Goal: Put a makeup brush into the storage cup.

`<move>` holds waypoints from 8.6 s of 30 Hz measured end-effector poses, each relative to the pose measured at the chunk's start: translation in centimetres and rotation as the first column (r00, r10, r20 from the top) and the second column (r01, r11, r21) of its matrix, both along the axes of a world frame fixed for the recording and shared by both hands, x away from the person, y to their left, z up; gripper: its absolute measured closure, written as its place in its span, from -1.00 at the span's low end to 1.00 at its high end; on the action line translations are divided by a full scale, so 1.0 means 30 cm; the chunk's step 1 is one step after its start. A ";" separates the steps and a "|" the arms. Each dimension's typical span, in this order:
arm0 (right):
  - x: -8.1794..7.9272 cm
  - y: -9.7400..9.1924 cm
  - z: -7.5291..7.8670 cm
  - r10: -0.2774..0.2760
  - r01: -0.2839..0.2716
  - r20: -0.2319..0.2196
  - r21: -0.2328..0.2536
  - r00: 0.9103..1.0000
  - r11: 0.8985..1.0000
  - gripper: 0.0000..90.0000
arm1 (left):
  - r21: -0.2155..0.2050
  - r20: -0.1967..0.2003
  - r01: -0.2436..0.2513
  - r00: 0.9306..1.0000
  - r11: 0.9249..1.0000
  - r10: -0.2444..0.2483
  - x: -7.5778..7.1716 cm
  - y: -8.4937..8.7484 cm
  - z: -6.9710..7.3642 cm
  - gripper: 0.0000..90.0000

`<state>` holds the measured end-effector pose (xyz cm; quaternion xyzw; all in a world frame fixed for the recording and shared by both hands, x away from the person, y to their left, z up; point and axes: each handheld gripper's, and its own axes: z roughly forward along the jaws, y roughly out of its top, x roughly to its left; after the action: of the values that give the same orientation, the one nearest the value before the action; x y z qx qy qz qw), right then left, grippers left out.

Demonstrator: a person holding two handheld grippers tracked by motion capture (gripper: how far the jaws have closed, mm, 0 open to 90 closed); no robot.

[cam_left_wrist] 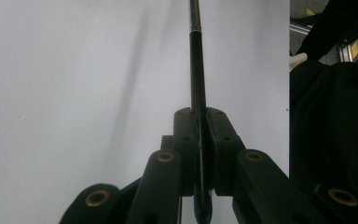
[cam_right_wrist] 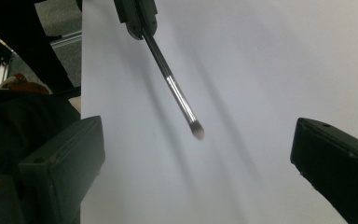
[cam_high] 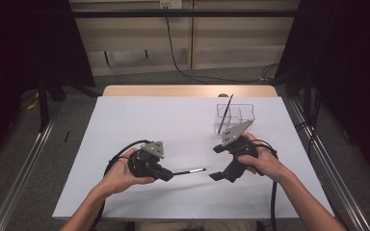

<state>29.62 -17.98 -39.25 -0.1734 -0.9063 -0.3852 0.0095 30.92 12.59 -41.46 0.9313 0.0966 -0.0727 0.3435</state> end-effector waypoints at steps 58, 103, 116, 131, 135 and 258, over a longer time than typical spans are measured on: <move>-0.118 -0.079 -0.067 -0.164 0.116 0.099 0.376 0.981 0.919 -0.72 | -0.406 -0.011 -0.124 0.991 0.905 0.131 -0.045 0.080 -0.002 0.87; -0.071 0.015 0.016 -0.177 0.057 0.159 0.564 0.971 0.824 -0.14 | -0.614 0.038 -0.129 0.980 0.779 0.193 -0.065 0.045 0.026 0.87; -0.051 0.010 0.008 -0.150 0.059 0.108 0.588 0.983 0.807 0.51 | -0.587 0.046 -0.107 0.985 0.803 0.165 -0.070 0.023 -0.002 0.87; -0.031 0.002 -0.007 -0.086 0.049 0.035 0.590 0.996 0.806 0.80 | -0.529 0.082 -0.080 0.986 0.845 0.145 -0.078 -0.017 -0.050 0.85; -0.032 0.007 -0.007 -0.059 0.035 0.022 0.592 0.998 0.805 0.86 | -0.513 0.084 -0.085 0.985 0.854 0.149 -0.074 -0.026 -0.063 0.81; 0.185 -0.343 0.295 -0.574 0.507 0.125 0.345 0.809 0.790 0.86 | -0.500 0.191 -0.517 0.717 0.695 0.671 -0.196 0.393 -0.090 -0.94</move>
<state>35.17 -28.28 -30.41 -0.3792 -0.7449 -0.5193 -0.1777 25.03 24.39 -44.16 0.7496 0.3157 0.1970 0.5474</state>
